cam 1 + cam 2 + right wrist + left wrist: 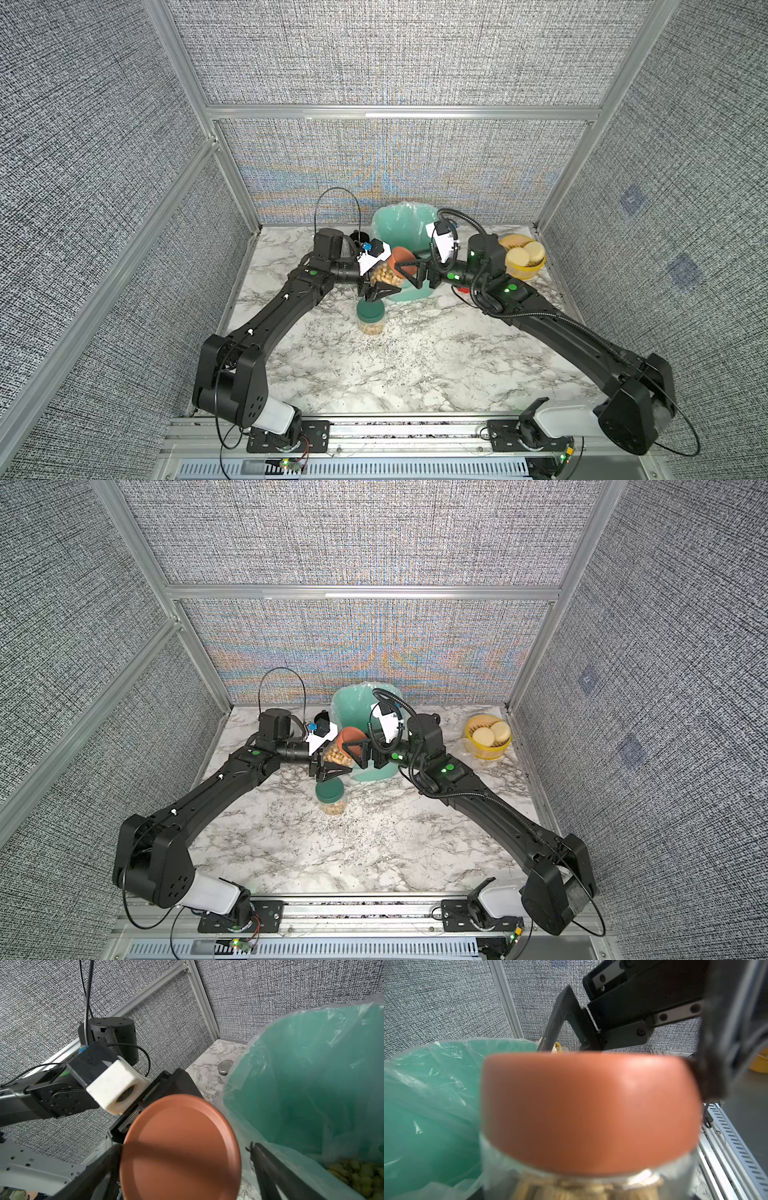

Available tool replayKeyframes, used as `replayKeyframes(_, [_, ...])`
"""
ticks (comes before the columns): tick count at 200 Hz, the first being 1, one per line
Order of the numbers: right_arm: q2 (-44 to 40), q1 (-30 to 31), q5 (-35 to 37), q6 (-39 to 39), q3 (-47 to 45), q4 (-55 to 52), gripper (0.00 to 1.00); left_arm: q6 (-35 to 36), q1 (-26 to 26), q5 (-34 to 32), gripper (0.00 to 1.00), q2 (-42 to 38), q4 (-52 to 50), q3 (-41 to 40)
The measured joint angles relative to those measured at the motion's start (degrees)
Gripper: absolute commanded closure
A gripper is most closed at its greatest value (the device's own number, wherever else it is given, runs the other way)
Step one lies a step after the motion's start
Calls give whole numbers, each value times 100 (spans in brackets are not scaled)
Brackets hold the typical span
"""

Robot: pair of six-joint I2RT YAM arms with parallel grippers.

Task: Empty moldy peanuts from jars
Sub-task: Unscrew the lid from the jar.

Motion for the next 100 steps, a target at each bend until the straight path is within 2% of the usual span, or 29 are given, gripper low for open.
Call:
replayKeyframes(42, [98,13,-111,-24,87,-90,4,0,0,0,100,0,-2,0])
replayKeyframes(58, [98,15,-133,-76,87,-131,10,2,0,0,100,0,-2,0])
replayKeyframes(100, [153,-2,-267,-339,249,-376,34,48,13,-13,100,0,0,0])
